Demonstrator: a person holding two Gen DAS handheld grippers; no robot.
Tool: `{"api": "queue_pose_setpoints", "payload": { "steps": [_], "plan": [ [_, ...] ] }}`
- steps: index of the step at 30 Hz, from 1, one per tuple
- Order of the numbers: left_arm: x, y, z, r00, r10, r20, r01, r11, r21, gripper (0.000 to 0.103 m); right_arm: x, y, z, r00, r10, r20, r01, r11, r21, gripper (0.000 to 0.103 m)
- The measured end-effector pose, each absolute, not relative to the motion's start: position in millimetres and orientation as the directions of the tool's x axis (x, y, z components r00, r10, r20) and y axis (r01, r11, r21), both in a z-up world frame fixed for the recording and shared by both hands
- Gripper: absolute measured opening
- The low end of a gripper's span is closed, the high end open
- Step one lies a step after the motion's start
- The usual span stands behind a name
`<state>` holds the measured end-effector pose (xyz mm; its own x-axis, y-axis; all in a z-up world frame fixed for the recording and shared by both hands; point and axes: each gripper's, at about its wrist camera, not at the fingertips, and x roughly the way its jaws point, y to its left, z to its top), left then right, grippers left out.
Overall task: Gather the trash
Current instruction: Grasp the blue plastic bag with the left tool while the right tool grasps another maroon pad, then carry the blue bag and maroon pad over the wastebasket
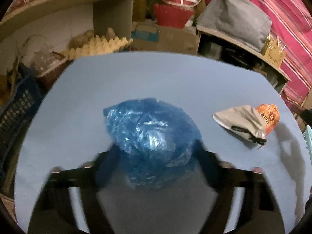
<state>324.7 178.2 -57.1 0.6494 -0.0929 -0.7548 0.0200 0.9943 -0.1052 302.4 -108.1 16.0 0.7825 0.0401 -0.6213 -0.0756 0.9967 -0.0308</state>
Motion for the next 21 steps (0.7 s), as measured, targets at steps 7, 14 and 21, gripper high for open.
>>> {"api": "queue_pose_setpoints", "payload": {
  "steps": [7, 14, 21],
  "plan": [
    [326, 177, -55, 0.649, -0.112, -0.753, -0.010, 0.988, -0.155, 0.036, 278, -168, 24, 0.788, -0.020, -0.615, -0.010, 0.999, -0.046, 0.085],
    [312, 146, -23, 0.714, -0.073, -0.696, -0.012, 0.993, -0.116, 0.035, 250, -234, 34, 0.802, -0.061, -0.595, 0.054, 0.998, -0.031, 0.085],
    [296, 88, 18, 0.789, -0.050, -0.613, 0.020, 0.998, -0.056, 0.034, 231, -292, 30, 0.806, -0.043, -0.591, 0.093, 0.994, 0.055, 0.085]
  ]
}}
